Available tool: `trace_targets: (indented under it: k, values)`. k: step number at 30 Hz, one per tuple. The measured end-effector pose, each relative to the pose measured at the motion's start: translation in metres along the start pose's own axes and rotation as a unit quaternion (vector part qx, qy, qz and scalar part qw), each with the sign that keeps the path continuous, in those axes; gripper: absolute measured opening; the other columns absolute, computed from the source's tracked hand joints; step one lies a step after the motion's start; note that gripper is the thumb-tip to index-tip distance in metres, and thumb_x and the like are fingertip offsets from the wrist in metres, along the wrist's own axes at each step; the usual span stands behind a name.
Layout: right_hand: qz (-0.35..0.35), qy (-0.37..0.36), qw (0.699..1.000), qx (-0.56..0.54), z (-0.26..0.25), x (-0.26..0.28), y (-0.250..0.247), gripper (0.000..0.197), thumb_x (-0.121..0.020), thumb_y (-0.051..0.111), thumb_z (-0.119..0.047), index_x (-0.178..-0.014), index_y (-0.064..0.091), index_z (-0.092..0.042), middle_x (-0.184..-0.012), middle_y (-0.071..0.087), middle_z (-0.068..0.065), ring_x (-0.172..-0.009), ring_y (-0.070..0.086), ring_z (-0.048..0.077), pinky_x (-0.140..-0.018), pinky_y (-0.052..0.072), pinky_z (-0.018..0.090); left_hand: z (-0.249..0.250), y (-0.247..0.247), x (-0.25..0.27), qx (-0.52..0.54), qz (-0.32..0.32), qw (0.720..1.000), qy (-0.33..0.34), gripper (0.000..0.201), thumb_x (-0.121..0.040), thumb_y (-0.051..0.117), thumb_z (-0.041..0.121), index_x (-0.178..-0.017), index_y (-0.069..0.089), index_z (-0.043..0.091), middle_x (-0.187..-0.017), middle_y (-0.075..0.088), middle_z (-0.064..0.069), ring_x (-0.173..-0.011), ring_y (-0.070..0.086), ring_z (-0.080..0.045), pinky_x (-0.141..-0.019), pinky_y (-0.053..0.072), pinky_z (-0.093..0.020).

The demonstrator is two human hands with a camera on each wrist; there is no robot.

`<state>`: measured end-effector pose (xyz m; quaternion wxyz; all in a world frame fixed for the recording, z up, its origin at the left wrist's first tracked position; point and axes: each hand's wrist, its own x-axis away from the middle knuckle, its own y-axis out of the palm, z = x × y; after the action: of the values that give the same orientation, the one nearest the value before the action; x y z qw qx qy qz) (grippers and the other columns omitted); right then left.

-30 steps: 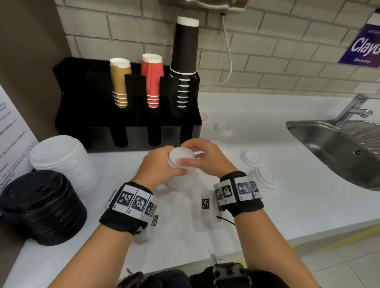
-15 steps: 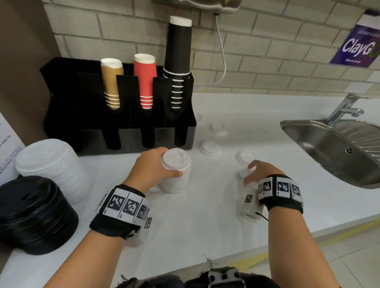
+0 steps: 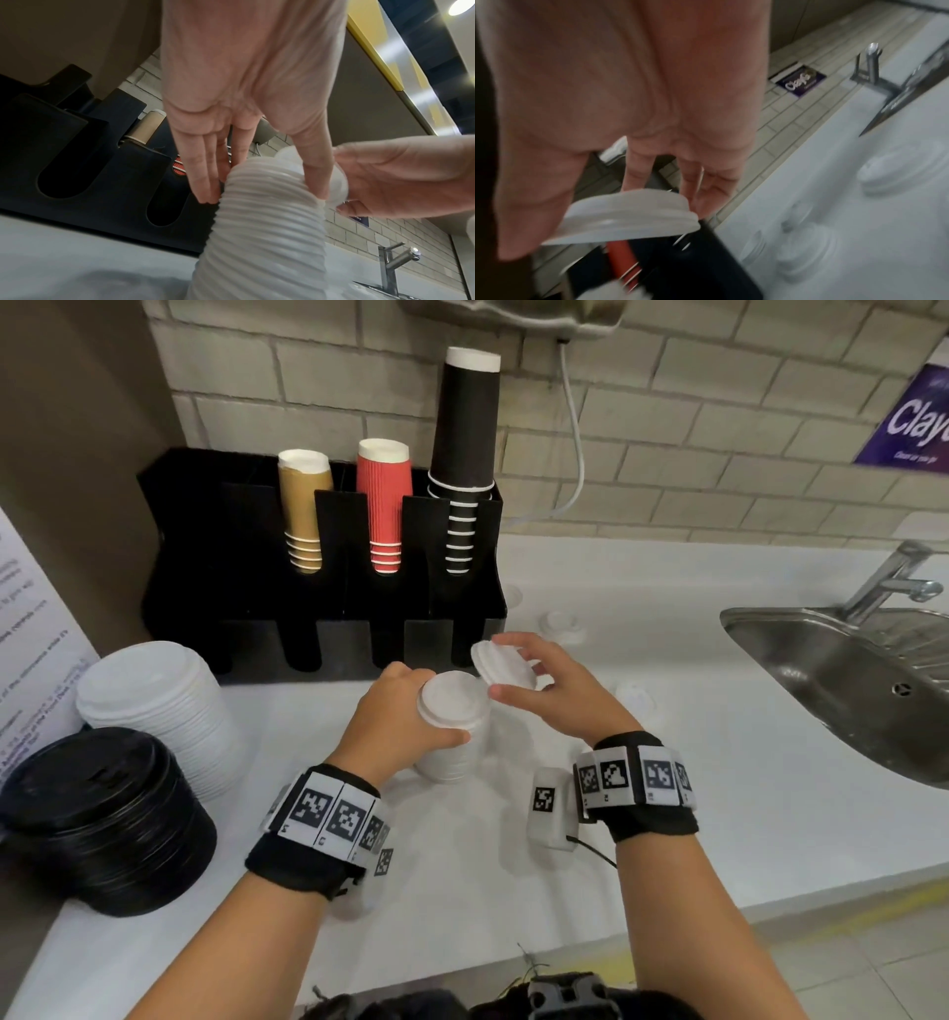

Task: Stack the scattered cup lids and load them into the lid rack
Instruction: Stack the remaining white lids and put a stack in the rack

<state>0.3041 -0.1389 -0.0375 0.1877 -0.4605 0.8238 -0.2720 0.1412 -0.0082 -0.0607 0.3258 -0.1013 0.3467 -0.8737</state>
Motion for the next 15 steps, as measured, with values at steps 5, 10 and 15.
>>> trace_targets:
  k: [5,10,15]
  values:
    - [-0.007,-0.044,0.999,-0.025,-0.007,-0.001,0.020,0.054,-0.074,0.082,-0.027,-0.121,0.056,-0.034,-0.114,0.055,-0.009,-0.101,0.054,0.007,-0.078,0.044,0.016,0.003,0.000,0.003,0.006,0.012,1.000,-0.005,0.089,-0.064,0.088,0.035,-0.140,0.045,0.015,-0.118,0.052,0.000,-0.111,0.056,-0.024,-0.093,0.048,-0.036]
    - [-0.025,-0.061,0.997,0.045,-0.014,-0.004,0.026,0.057,-0.071,0.084,-0.029,-0.121,0.058,-0.037,-0.117,0.051,-0.007,-0.105,0.048,0.008,-0.082,0.036,0.014,0.004,0.001,0.003,0.047,0.025,0.999,-0.007,0.130,-0.065,0.089,0.031,-0.155,-0.004,0.016,-0.090,0.055,0.016,-0.094,0.057,-0.013,-0.081,0.046,-0.028]
    - [-0.051,-0.073,0.987,0.131,-0.024,-0.009,0.024,0.053,-0.073,0.082,-0.031,-0.122,0.063,-0.035,-0.120,0.049,-0.002,-0.117,0.043,0.018,-0.102,0.035,0.030,0.009,-0.001,0.004,0.044,0.025,0.998,-0.025,0.134,-0.067,0.088,0.027,-0.153,-0.014,0.019,-0.105,0.064,-0.001,-0.096,0.062,-0.018,-0.085,0.052,-0.033]
